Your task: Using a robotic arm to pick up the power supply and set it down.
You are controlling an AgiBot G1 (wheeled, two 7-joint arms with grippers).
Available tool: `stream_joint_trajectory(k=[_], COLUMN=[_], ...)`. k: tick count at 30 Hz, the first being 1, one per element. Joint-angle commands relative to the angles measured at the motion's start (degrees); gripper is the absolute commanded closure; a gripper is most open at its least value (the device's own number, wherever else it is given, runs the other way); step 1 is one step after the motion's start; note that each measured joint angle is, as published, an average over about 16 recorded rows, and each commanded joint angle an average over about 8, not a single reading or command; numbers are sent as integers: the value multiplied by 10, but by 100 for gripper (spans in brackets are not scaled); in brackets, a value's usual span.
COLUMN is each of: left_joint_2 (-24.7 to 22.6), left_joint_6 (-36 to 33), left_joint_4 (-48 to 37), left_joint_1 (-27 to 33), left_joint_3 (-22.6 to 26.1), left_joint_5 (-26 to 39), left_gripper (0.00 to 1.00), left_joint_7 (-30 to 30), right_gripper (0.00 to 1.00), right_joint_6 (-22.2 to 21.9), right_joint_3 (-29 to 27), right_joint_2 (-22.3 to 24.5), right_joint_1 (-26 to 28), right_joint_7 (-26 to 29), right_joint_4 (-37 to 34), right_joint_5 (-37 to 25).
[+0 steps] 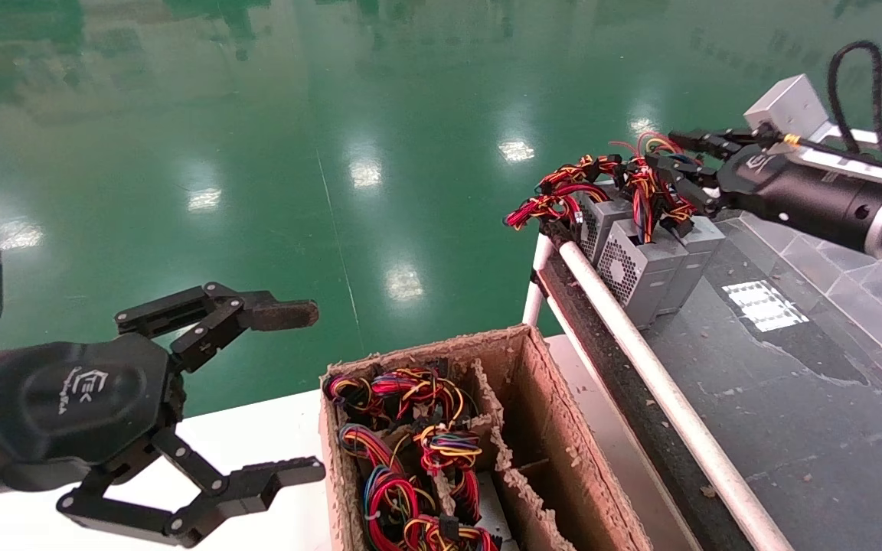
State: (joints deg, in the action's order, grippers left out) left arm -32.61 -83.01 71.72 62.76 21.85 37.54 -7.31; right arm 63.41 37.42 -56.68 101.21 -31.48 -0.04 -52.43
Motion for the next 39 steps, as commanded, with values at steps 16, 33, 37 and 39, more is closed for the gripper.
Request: stream_joint_trajectory(k=[16,33,37,39], left_joint_2=[0,0,0,0], left_joint_6=[0,0,0,0], left_joint_4=[0,0,0,0], left_joint_1=[0,0,0,0], left_joint_3=[0,0,0,0], left_joint_5=[0,0,0,0], left_gripper=[0,0,0,0], left_joint_7=[0,0,0,0], right_gripper=[0,0,0,0], right_joint_6=[79,121,131,137], right_joint_3=[-37,-89,-101,-107], right_joint_2=[40,92,104,111], right_joint_1=[-1,-117,-145,-159], right_joint_7=[61,168,193,205], right_joint_4=[37,243,292,316], right_joint_5=[43,62,66,68])
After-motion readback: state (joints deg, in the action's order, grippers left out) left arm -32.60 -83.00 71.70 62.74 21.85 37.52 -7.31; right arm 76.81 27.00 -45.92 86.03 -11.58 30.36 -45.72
